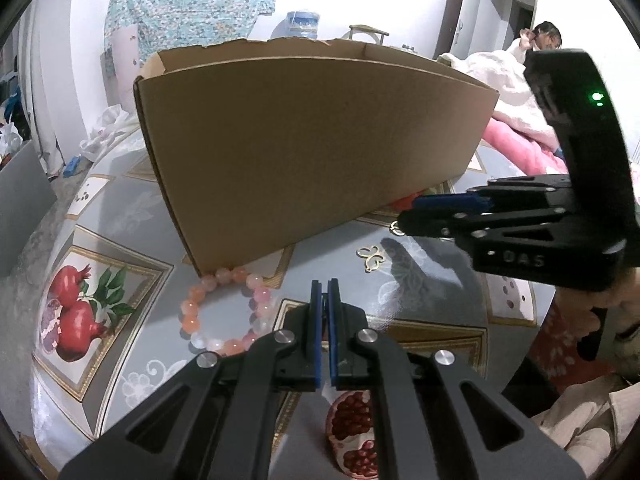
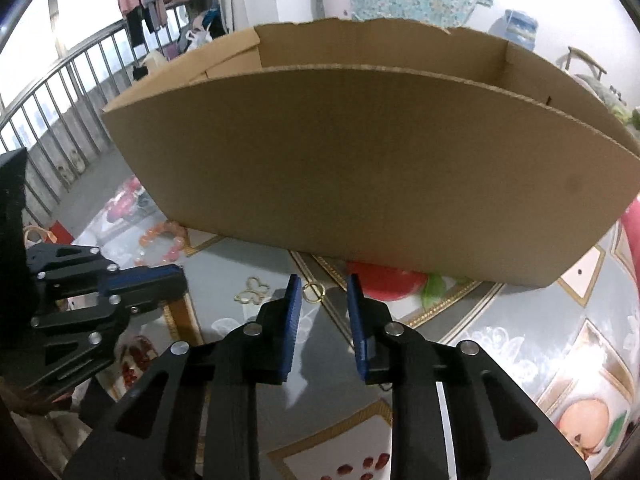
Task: Organize jewelry
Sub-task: 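Lower the right gripper onto the small gold ring and close it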
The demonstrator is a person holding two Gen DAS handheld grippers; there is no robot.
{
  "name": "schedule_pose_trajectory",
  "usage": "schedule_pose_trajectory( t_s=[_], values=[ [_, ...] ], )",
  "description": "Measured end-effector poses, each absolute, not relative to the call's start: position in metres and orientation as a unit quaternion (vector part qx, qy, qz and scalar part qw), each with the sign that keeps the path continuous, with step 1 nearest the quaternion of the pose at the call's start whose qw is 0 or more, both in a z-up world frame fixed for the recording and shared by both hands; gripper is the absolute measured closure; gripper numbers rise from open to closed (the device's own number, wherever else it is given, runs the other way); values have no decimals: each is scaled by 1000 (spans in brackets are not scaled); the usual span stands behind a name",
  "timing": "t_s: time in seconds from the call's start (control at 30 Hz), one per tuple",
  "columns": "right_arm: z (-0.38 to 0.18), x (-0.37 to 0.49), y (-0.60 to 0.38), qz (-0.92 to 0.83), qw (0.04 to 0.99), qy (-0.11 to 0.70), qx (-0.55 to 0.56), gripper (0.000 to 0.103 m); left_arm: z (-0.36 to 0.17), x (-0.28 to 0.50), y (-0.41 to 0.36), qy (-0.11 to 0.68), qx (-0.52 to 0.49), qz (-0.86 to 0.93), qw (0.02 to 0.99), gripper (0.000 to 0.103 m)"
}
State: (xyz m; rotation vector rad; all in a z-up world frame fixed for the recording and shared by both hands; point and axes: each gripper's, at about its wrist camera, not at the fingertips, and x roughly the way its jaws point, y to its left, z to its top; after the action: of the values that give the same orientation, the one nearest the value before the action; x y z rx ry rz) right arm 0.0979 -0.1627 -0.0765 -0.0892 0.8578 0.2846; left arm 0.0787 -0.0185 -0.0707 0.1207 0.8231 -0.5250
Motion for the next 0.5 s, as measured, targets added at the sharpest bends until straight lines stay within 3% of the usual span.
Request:
schedule_pose_trajectory(
  t_s=[0.27, 0.33, 0.4, 0.5],
  values=[
    [-81, 103, -149, 136, 897, 413, -81, 82, -72, 79, -18, 397, 61, -253, 880, 101],
    [-81, 101, -143, 138, 896, 412, -90, 84, -72, 79, -19, 396, 65, -251, 881, 101],
    [-81, 103, -141, 136, 896, 412, -92, 93, -72, 79, -19, 396, 66, -250, 881, 101],
    [-83, 103, -141, 141, 896, 411, -91, 94, -72, 77, -20, 394, 70, -248, 882, 101]
  ],
)
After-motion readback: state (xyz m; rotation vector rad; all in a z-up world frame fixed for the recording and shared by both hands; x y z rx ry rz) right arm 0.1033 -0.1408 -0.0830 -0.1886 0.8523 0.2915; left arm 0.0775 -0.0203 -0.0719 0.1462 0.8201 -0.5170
